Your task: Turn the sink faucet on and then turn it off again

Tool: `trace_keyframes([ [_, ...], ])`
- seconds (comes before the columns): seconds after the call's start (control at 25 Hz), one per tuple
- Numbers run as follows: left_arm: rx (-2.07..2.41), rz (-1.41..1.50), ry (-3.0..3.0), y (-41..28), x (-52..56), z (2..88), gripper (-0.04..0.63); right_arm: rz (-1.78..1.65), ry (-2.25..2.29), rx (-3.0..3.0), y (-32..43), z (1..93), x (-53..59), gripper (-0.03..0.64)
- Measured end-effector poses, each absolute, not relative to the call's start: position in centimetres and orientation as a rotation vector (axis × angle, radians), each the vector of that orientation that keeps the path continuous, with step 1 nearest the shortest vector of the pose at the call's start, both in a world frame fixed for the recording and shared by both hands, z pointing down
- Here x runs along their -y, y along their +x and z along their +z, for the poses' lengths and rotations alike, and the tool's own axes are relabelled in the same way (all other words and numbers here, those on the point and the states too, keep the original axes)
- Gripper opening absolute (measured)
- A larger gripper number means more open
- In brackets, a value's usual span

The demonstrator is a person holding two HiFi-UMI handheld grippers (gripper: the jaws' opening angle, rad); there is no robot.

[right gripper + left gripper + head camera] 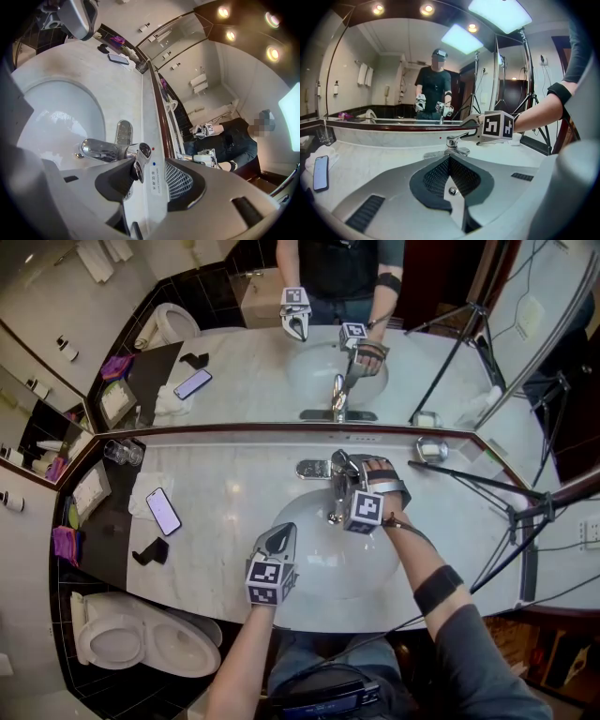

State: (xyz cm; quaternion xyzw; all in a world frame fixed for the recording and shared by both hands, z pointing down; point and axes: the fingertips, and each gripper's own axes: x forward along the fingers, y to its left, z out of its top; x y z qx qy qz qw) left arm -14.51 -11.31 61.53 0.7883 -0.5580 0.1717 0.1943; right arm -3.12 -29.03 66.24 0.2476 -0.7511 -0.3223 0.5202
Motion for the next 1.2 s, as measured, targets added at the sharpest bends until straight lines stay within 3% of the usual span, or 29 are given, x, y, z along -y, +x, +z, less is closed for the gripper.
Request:
trace_keyframes([
  [1.2, 1.571, 0.448, 2.233, -14.8, 10.8, 59.2, 0.0, -0.694, 0.562, 1.808, -3.0, 64.6, 27.0, 0.211],
])
